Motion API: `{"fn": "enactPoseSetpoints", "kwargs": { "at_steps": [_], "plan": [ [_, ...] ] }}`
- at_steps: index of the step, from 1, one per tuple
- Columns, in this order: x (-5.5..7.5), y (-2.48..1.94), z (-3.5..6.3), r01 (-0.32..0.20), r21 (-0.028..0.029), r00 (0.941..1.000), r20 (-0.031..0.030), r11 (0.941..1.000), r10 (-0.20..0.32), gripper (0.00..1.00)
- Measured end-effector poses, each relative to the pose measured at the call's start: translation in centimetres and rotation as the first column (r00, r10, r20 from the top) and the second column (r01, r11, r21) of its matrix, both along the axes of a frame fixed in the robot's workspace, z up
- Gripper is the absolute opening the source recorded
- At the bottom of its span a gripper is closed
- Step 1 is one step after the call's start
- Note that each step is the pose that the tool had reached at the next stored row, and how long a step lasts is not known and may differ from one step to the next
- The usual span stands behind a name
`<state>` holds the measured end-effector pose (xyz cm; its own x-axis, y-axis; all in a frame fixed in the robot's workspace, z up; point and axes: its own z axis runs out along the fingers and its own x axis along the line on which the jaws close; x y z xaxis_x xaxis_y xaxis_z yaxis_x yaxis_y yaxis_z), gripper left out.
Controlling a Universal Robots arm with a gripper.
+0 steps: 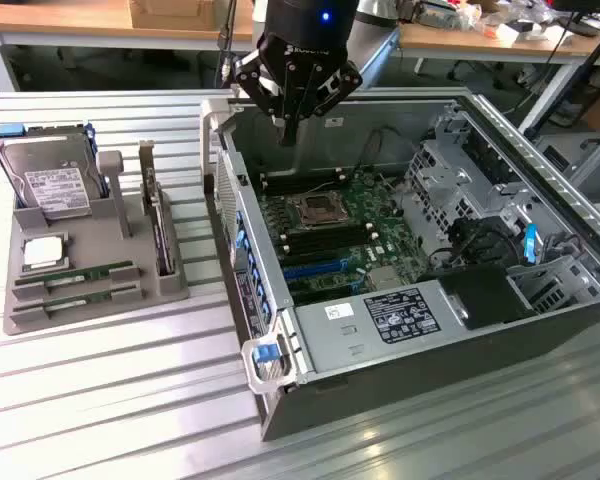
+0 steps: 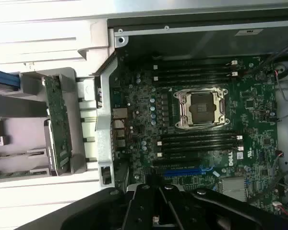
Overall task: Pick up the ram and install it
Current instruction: 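Reach for the ram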
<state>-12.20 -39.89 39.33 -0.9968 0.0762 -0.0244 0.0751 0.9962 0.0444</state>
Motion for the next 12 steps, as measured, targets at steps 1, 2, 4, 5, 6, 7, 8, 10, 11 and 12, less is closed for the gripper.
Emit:
{"fn": "enactPoseSetpoints", "kwargs": {
  "at_steps": [1,2,4,5,6,7,8,10,11,12],
  "plan": [
    [-0.7,0.0,0.0,0.0,0.0,1.0,0.0001,1.0,0.0,0.11],
    [-1.0,0.0,0.0,0.0,0.0,1.0,0.0003,1.0,0.0,0.11],
    [-1.3,0.0,0.0,0.0,0.0,1.0,0.0003,1.0,0.0,0.11],
    [-1.3,0.0,0.0,0.0,0.0,1.0,0.0003,1.0,0.0,0.11],
    [-1.4,0.0,0.0,0.0,0.0,1.0,0.0003,1.0,0.0,0.11],
    [-1.5,0.0,0.0,0.0,0.0,1.0,0.0003,1.0,0.0,0.11],
    [-1.5,0.0,0.0,0.0,0.0,1.0,0.0003,1.0,0.0,0.11],
    [-1.6,0.0,0.0,0.0,0.0,1.0,0.0003,1.0,0.0,0.11],
    [-1.7,0.0,0.0,0.0,-0.0001,1.0,0.0003,1.0,0.0,0.11],
    [-1.7,0.0,0.0,0.0,0.0001,1.0,0.0003,1.0,0.0,0.11]
  ]
}}
